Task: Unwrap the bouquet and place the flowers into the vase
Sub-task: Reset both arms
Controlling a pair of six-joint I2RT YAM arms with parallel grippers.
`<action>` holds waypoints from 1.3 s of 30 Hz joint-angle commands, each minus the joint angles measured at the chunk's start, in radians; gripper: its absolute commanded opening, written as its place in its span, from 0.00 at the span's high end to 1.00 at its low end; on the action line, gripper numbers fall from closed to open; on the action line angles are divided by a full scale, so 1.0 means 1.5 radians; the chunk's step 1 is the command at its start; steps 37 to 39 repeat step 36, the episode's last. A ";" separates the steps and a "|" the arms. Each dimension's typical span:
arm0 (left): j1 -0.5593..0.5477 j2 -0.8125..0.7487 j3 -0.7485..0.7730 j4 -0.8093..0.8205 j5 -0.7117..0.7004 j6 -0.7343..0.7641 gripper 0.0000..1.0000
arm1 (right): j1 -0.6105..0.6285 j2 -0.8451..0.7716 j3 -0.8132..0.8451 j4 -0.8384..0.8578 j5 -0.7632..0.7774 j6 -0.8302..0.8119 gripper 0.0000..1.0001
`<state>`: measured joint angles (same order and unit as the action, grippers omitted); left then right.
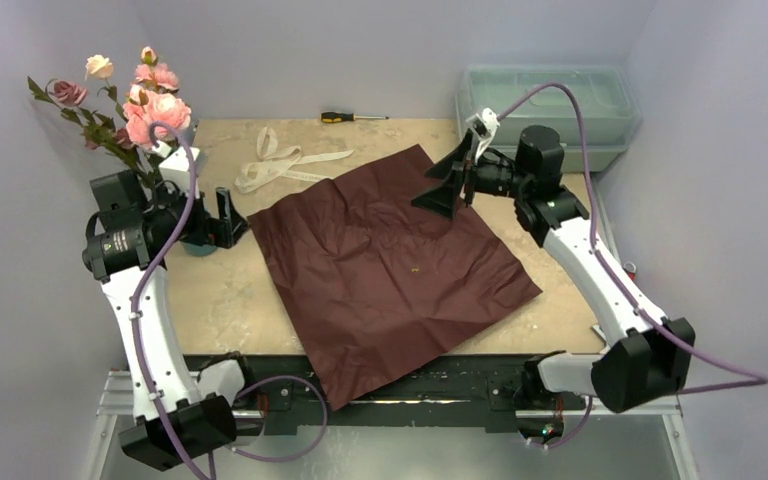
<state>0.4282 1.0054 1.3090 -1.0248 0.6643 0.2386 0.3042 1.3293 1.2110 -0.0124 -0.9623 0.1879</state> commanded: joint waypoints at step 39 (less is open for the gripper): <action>-0.498 0.409 0.110 0.273 -0.416 -0.136 0.00 | -0.073 -0.192 -0.153 -0.133 0.483 -0.092 0.02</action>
